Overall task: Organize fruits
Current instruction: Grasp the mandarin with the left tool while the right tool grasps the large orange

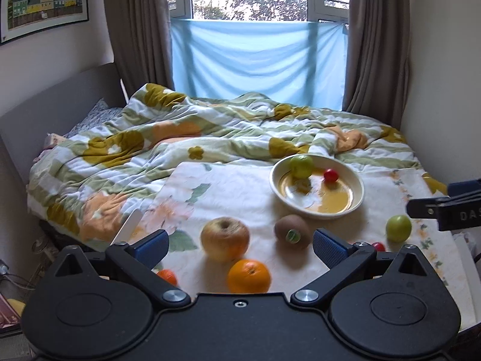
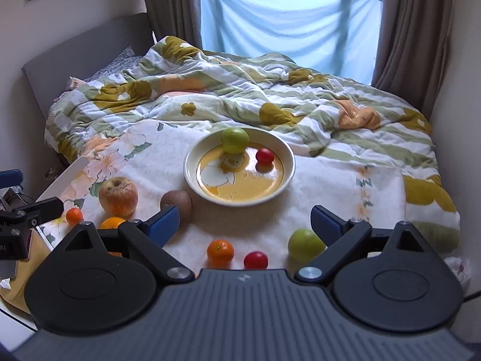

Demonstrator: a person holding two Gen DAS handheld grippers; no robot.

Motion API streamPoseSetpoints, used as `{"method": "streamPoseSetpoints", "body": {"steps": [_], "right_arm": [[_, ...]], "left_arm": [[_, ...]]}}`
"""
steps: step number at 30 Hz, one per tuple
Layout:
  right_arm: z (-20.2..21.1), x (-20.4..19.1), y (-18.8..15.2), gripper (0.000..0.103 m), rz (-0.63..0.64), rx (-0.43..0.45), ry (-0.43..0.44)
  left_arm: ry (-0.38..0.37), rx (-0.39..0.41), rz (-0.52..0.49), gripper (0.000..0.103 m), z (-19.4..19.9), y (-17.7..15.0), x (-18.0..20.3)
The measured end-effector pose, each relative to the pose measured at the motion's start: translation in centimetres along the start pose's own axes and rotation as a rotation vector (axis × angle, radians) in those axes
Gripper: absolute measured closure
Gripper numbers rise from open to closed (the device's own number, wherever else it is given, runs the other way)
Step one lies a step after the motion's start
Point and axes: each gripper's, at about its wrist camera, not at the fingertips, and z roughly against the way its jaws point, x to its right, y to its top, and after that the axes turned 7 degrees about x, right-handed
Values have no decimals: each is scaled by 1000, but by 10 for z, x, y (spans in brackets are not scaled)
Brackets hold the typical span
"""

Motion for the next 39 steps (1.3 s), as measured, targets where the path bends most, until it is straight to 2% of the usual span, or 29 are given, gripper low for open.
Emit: {"method": "streamPoseSetpoints", "body": {"steps": [10, 17, 21, 23, 24, 26, 31, 33, 39], "right_arm": [[-5, -22, -47, 0, -97, -61, -98], [-18, -38, -78, 0, -164, -77, -150], [-30, -46, -92, 0, -179, -100, -188], [-36, -49, -98, 0, -189, -105, -201], [-39, -51, -100, 0, -195, -108, -203], [-46, -51, -104, 0, -209, -118, -202], [-57, -57, -108, 0, -207, -135, -220], [-58, -59, -108, 0, -204, -136, -225], [-63, -59, -107, 0, -196, -143, -234]], "left_arm": [[48, -68, -4, 0, -30, -34, -54], [50, -150, -9, 3, -75, -56, -83], [26, -186, 3, 12, -101, -68, -92], [19, -206, 5, 21, -111, -73, -95], [15, -218, 7, 28, -116, -76, -97], [9, -240, 17, 32, -124, -79, -100], [1, -262, 19, 56, -130, -83, -105], [-8, -258, 15, 63, -131, -82, -105], [-15, -259, 1, 63, -132, -82, -105]]}}
